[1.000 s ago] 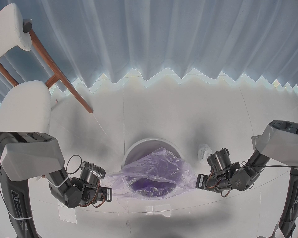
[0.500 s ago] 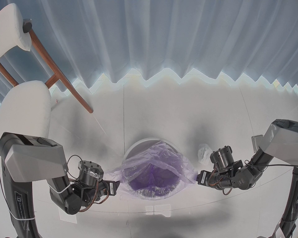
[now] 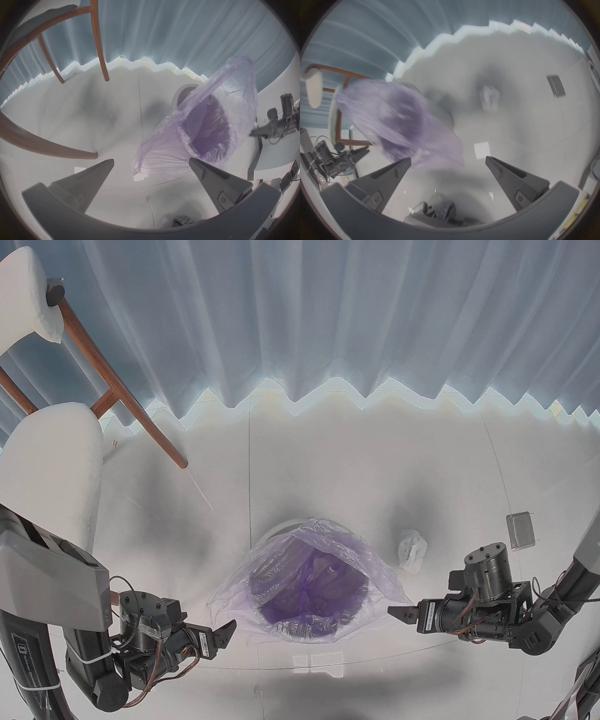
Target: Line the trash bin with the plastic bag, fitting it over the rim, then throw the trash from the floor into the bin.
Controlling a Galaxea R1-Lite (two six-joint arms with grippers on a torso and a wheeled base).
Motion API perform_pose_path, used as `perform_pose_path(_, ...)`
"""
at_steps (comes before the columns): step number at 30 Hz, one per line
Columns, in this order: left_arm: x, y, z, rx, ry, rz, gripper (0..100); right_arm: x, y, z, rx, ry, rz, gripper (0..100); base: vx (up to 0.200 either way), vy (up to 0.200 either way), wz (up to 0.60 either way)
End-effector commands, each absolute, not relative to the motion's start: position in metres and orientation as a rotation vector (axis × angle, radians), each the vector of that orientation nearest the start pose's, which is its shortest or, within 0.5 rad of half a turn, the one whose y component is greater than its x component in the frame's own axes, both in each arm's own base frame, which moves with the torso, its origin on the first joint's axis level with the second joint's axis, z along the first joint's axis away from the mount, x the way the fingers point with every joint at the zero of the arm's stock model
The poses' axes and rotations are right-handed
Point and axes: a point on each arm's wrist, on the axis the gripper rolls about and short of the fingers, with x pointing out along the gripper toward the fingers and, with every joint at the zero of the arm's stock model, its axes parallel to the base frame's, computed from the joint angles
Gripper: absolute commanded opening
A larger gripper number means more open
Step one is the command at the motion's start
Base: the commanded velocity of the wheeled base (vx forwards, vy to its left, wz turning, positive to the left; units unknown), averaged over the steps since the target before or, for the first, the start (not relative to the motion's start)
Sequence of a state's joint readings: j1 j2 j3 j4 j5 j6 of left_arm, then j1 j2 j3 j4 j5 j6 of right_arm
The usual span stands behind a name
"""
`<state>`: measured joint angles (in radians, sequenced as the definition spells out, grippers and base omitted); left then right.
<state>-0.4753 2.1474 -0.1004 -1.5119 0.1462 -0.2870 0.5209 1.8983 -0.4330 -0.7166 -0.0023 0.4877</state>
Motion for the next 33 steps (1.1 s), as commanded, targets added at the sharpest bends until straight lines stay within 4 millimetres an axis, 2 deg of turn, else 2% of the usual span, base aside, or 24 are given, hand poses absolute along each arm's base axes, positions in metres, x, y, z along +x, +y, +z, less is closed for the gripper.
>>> perform_pose_path(1,0.203,-0.105,0.025,-0.114,0.495,-0.275,100,0.215,0.128,0.058,0.205,0.674,0.409,100,0.000,0.000,0.00)
perform_pose_path(3,0.212,-0.112,0.032,-0.131,0.440,-0.293,100,0.224,0.134,0.058,0.221,0.581,0.445,100,0.000,0.000,0.00)
perform_pose_path(7,0.217,-0.118,0.039,-0.122,0.390,-0.319,100,0.233,0.140,0.056,0.180,0.468,0.488,100,0.000,0.000,0.00)
perform_pose_path(10,0.220,-0.125,0.042,-0.127,0.370,-0.340,100,0.237,0.142,0.053,0.135,0.425,0.524,100,0.000,0.000,0.00)
perform_pose_path(15,0.237,-0.135,0.051,-0.131,0.286,-0.357,100,0.243,0.148,0.054,0.101,0.345,0.578,100,0.000,0.000,0.00)
perform_pose_path(25,0.248,-0.141,0.053,-0.131,0.252,-0.361,100,0.231,0.167,0.053,0.063,0.318,0.672,100,0.000,0.000,0.00)
perform_pose_path(33,0.261,-0.147,0.042,-0.128,0.258,-0.354,100,0.236,0.171,0.041,0.053,0.337,0.669,100,0.000,0.000,0.00)
